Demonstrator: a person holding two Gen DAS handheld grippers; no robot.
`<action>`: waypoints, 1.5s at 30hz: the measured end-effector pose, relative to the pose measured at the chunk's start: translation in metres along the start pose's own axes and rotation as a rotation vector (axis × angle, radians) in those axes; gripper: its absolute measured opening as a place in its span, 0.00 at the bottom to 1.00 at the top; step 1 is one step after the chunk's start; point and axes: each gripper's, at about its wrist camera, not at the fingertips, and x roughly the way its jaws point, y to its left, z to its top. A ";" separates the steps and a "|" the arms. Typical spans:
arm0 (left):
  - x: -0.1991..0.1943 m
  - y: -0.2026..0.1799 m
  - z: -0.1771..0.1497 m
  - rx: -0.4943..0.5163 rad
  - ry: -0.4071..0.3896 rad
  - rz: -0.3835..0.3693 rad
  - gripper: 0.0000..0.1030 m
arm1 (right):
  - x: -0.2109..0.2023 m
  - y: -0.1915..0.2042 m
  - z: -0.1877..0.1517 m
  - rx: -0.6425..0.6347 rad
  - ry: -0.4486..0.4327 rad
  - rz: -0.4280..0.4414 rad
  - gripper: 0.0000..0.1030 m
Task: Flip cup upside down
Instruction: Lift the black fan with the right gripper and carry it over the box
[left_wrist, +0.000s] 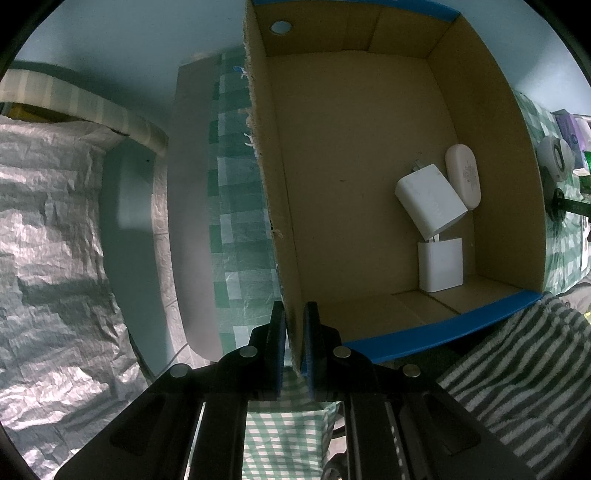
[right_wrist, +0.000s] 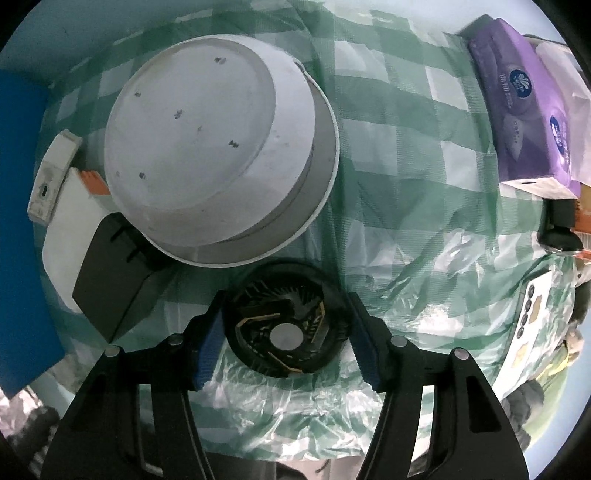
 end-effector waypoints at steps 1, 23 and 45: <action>0.000 0.000 0.000 0.000 0.000 0.000 0.08 | -0.001 -0.001 -0.001 0.003 -0.004 0.004 0.60; 0.000 0.000 0.000 0.006 -0.003 -0.004 0.08 | -0.089 0.008 -0.023 -0.082 -0.091 0.068 0.60; -0.001 -0.002 0.002 0.014 -0.009 -0.008 0.08 | -0.175 0.166 -0.017 -0.401 -0.195 0.146 0.60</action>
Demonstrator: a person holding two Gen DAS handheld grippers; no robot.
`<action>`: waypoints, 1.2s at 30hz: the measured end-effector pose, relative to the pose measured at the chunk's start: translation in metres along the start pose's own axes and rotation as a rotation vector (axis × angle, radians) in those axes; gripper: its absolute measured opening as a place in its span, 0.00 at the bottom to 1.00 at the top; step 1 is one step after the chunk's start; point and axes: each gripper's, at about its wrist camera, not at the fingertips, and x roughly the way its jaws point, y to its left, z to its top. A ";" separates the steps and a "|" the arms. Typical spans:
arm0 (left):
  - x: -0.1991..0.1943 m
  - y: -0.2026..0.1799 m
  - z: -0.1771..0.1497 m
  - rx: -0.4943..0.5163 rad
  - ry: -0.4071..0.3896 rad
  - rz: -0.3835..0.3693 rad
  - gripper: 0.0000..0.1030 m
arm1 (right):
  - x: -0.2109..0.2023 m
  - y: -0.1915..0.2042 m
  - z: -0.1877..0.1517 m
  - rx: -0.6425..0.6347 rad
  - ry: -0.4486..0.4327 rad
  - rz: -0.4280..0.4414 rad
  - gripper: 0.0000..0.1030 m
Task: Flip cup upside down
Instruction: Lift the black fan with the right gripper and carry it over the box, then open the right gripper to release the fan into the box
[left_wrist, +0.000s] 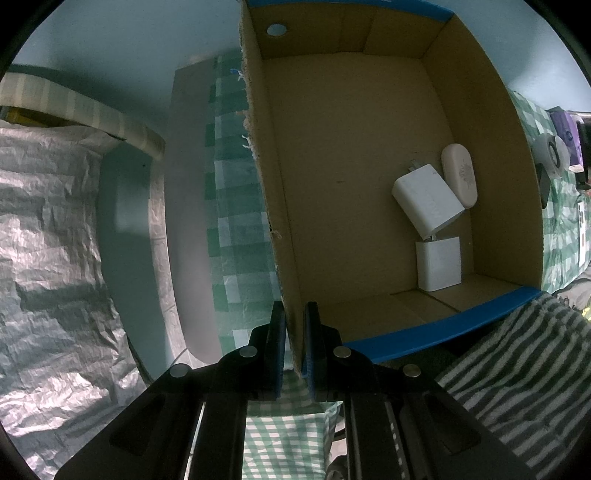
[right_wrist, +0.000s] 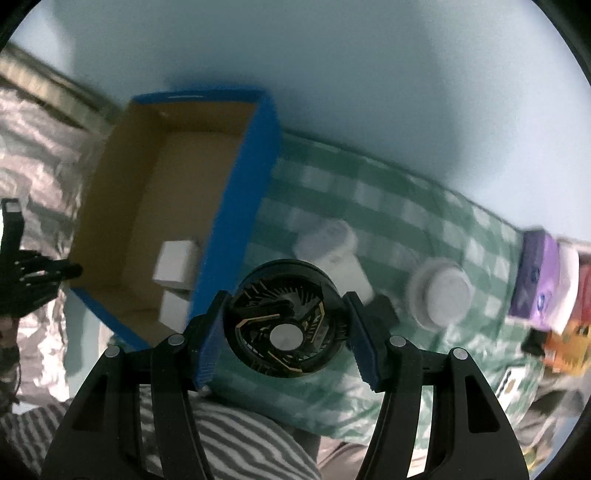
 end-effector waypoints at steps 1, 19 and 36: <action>0.000 0.000 0.000 0.000 0.000 0.000 0.08 | 0.001 0.010 0.005 -0.024 -0.001 0.000 0.60; -0.001 -0.002 0.001 0.016 -0.002 0.005 0.08 | 0.054 0.102 0.023 -0.255 0.061 -0.012 0.60; -0.001 0.000 0.001 0.020 -0.004 0.006 0.08 | 0.089 0.113 0.014 -0.280 0.109 -0.056 0.60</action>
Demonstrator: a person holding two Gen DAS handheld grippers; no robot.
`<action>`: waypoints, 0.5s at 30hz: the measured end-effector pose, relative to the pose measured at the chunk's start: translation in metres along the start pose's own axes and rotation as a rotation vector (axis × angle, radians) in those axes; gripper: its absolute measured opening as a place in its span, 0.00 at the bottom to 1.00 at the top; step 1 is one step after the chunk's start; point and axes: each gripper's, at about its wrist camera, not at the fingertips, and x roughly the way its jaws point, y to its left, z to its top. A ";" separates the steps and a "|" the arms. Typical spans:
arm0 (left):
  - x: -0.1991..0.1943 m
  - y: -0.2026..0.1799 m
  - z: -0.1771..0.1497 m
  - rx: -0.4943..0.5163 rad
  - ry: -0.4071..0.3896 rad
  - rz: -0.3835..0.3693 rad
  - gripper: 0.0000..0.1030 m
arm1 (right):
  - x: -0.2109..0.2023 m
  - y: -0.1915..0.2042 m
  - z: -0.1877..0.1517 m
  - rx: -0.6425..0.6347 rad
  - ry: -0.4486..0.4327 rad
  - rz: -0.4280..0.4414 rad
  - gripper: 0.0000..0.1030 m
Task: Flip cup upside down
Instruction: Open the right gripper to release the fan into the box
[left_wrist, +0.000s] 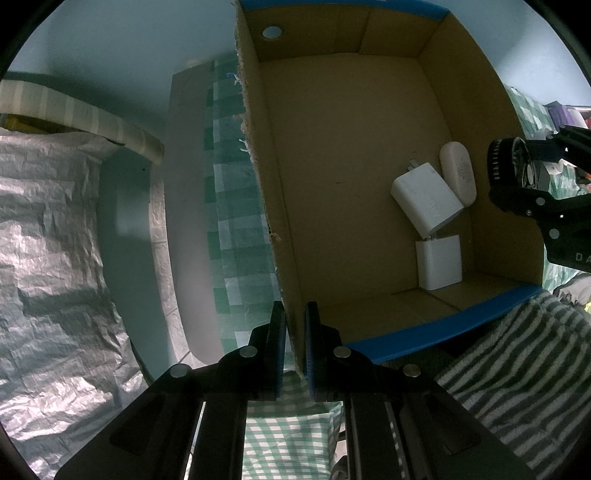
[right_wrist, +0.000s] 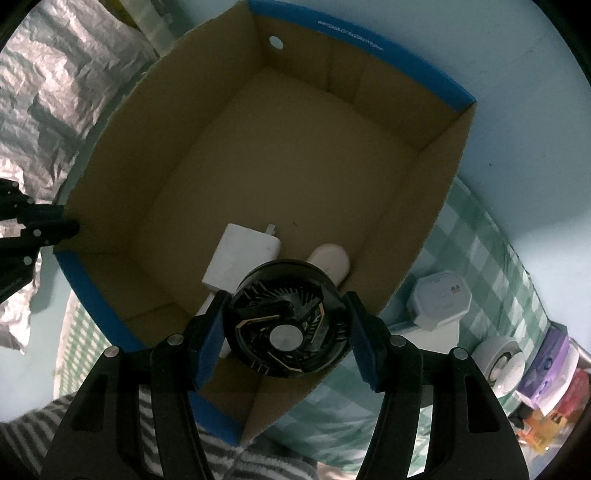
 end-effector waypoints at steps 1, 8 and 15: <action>0.000 0.000 0.000 0.000 0.000 0.000 0.08 | 0.000 0.000 0.000 0.000 -0.001 -0.001 0.60; 0.000 0.000 0.000 0.000 -0.001 -0.001 0.08 | -0.004 -0.001 0.000 0.005 -0.005 0.003 0.62; 0.000 0.000 0.000 0.001 0.000 0.000 0.08 | -0.015 -0.005 -0.002 0.018 -0.023 0.017 0.63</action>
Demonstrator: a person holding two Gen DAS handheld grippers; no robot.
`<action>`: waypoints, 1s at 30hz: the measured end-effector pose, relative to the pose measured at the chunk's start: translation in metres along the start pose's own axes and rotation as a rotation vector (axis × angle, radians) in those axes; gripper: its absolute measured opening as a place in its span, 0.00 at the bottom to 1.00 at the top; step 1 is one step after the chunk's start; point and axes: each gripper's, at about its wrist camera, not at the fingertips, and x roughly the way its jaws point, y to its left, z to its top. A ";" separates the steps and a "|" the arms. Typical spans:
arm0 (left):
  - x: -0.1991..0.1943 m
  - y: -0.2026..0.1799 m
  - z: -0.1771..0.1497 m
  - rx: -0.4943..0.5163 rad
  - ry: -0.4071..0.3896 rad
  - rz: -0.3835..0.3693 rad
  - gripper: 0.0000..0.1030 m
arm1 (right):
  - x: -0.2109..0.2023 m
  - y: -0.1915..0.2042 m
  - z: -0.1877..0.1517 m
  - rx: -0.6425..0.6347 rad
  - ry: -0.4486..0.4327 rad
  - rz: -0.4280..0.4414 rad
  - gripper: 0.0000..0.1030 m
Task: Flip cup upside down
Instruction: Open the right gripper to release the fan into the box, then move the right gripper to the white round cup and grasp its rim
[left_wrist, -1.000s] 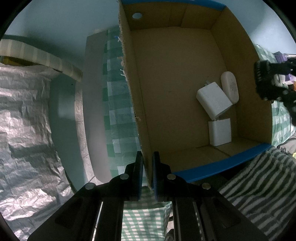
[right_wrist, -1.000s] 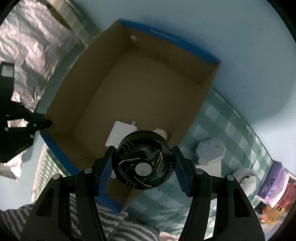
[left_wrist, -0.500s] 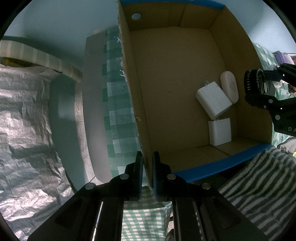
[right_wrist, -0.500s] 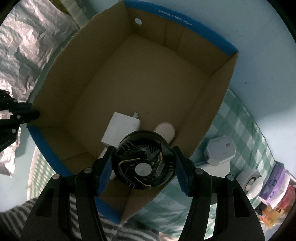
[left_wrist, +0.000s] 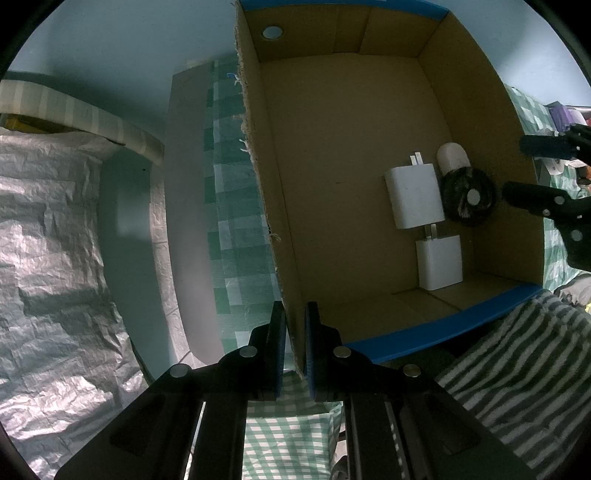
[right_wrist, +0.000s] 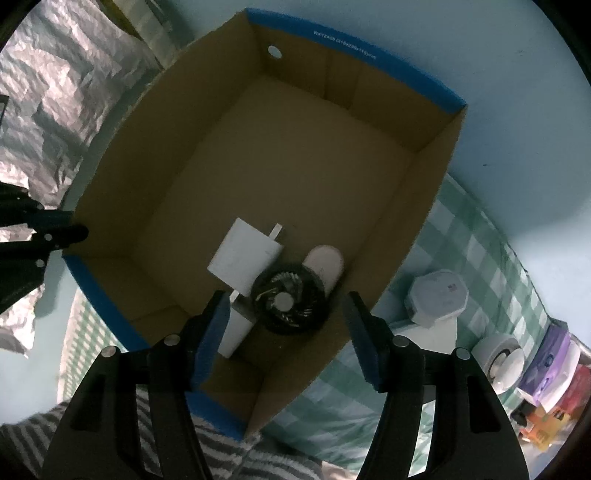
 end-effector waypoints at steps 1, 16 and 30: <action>0.000 0.000 0.000 0.000 0.000 0.000 0.08 | -0.003 -0.001 0.000 0.003 -0.007 0.002 0.64; -0.001 0.001 -0.001 -0.001 0.000 0.000 0.08 | -0.046 -0.028 -0.011 0.075 -0.091 0.025 0.65; -0.002 0.005 -0.002 0.001 0.000 0.005 0.08 | -0.059 -0.153 -0.052 0.301 -0.075 -0.082 0.74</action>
